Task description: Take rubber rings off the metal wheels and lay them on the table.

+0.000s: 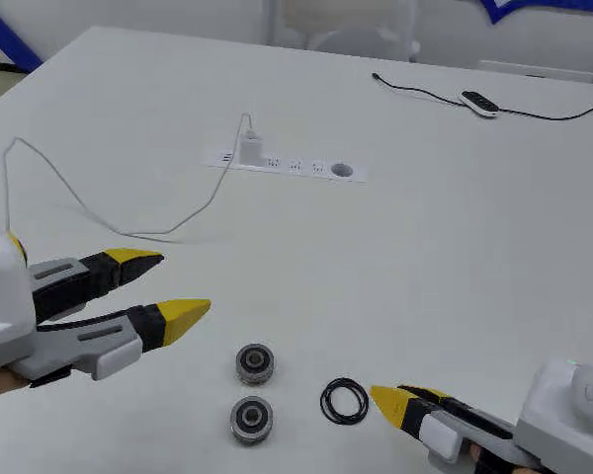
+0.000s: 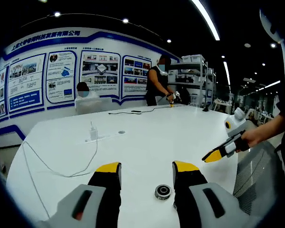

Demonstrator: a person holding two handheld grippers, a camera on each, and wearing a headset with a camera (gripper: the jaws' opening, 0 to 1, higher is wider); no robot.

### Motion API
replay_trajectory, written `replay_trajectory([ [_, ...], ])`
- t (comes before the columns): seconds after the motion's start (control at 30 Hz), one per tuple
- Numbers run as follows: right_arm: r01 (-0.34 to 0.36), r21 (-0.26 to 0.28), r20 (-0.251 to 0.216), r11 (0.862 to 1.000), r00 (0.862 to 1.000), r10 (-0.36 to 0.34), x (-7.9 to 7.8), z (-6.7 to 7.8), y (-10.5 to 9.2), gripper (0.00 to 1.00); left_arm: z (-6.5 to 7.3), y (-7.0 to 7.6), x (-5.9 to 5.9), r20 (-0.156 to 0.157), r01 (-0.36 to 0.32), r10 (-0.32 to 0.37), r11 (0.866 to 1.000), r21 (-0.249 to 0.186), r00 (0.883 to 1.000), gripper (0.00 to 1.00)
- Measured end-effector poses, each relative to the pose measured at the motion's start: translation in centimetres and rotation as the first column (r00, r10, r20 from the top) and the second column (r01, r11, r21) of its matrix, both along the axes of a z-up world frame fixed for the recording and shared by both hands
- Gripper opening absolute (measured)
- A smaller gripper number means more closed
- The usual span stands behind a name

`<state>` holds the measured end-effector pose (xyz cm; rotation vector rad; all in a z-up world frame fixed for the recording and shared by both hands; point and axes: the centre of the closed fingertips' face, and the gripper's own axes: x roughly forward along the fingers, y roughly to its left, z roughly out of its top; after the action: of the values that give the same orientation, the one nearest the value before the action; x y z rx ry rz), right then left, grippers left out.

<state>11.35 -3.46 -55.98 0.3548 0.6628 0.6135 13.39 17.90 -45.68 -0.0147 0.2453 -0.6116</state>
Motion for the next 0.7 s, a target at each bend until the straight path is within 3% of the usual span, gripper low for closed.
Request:
replay_trajectory([
  [0.33,0.027,-0.061,0.16,0.998,0.987,-0.017,0.2,2.8,-2.7,0.33,-0.4,2.5,-1.1,-0.01,-0.076,0.076,0.997,0.012,0.997,0.52],
  [0.57,0.041,-0.066,0.214,0.997,0.976,-0.026,-0.2,4.1,-4.0,0.38,-1.6,3.0,-3.5,-0.036,-0.072,0.074,0.996,0.047,0.997,0.61],
  [0.7,0.021,-0.139,0.258,0.99,0.966,0.016,-0.7,4.1,-4.9,0.44,-2.8,3.7,-4.9,-0.064,-0.089,0.093,0.994,0.064,0.994,0.66],
])
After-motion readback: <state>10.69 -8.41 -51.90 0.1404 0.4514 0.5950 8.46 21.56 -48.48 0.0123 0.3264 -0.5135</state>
